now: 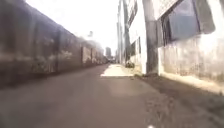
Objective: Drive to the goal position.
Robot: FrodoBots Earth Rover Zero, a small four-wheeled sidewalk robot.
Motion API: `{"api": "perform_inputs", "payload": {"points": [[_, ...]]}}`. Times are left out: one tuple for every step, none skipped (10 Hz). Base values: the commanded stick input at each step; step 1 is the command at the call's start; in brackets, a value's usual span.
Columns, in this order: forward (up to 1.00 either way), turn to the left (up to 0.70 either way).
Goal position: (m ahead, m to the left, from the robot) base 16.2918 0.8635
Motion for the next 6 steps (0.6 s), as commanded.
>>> {"api": "perform_inputs", "payload": {"points": [[1.00,0.00],[1.00,0.00],[1.00,0.00],[1.00,0.00],[1.00,0.00],[1.00,0.00]]}}
